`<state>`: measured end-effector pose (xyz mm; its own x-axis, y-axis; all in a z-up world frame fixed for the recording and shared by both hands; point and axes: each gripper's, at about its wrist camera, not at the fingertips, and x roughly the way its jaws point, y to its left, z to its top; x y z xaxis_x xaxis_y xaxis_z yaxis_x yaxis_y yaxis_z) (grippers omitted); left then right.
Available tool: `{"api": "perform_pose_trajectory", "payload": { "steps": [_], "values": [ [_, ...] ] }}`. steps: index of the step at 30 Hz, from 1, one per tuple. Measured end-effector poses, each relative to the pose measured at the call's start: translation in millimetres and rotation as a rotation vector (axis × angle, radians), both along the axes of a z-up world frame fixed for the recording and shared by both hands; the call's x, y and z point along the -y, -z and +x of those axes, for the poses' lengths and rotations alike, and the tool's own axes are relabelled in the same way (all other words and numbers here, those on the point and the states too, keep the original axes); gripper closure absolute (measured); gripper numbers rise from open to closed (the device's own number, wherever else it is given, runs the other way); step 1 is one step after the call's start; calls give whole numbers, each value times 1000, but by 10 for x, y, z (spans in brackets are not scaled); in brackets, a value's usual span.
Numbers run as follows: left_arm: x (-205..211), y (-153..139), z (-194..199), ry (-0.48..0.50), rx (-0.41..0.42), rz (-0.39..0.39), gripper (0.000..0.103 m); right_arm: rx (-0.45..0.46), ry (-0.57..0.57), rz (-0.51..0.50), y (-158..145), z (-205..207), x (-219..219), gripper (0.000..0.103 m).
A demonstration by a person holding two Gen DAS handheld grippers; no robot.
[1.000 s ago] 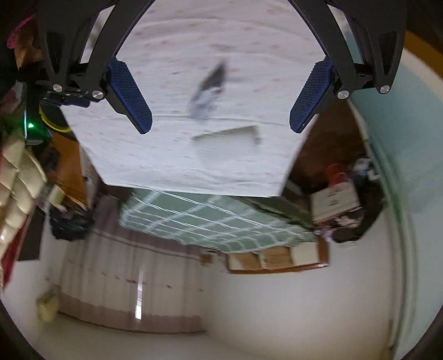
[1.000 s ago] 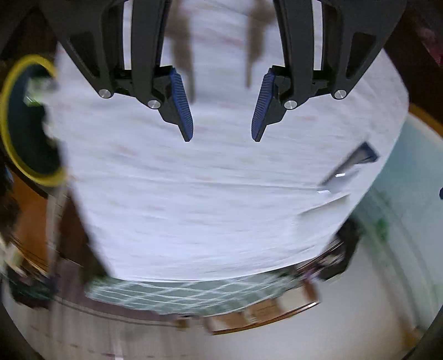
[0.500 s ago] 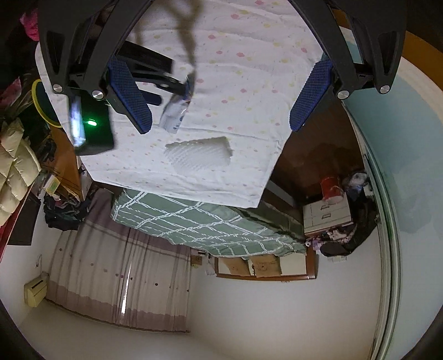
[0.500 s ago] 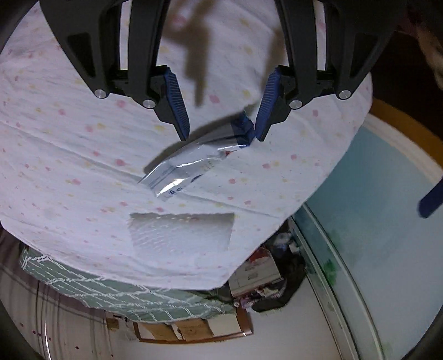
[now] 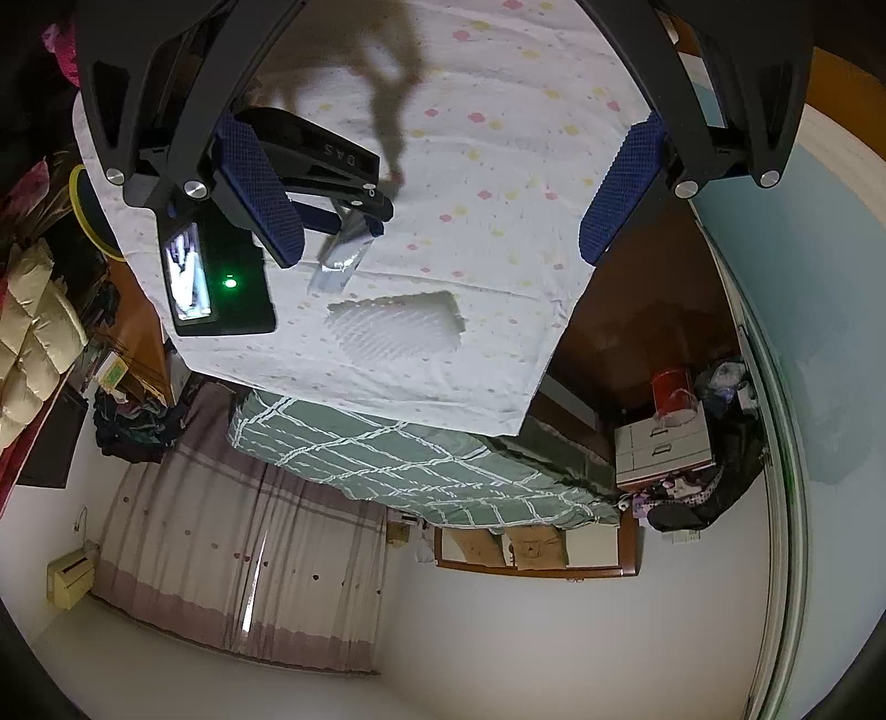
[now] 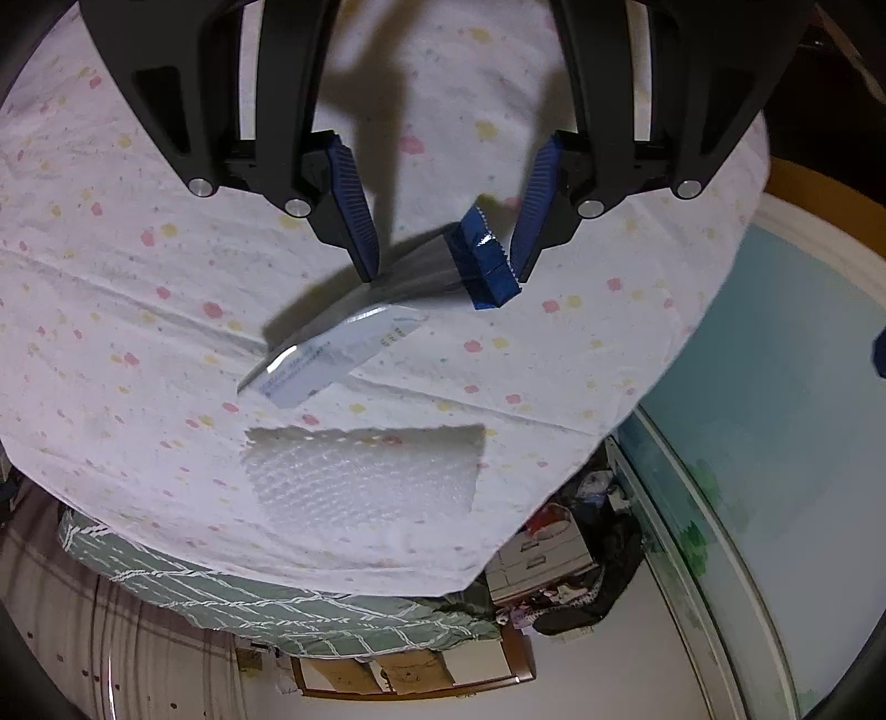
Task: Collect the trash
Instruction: 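Carry the foil packet over the bin and open the right gripper, then grasp the white foam mesh sleeve with the left gripper and lift it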
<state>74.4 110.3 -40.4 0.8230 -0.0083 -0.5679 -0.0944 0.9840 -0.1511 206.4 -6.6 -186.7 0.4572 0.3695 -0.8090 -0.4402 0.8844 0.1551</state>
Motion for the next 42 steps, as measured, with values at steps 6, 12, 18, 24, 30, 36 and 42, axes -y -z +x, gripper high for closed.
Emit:
{"api": "perform_pose_trajectory", "payload": {
  "steps": [6, 12, 18, 24, 30, 36, 42],
  "values": [
    [28, 43, 29, 7, -10, -4, 5, 4, 20, 67, -63, 8, 310, 99],
    [139, 105, 102, 38, -27, 0, 5, 34, 35, 132, -221, -105, 814, 101],
    [266, 154, 203, 68, -45, -6, 5, 33, 55, 177, -313, -202, 1226, 101],
    [426, 204, 305, 103, -61, 11, 5, 87, 122, 179, -459, -333, 1745, 101],
    [616, 252, 431, 142, -74, 13, 5, 134, 275, 147, -551, -406, 2500, 101],
    [839, 296, 569, 182, -88, 23, 5, 147, 520, 97, -499, -464, 3560, 101],
    [1034, 337, 748, 217, -102, 36, 5, 104, 674, 38, -246, -405, 4243, 101]
  ]
}}
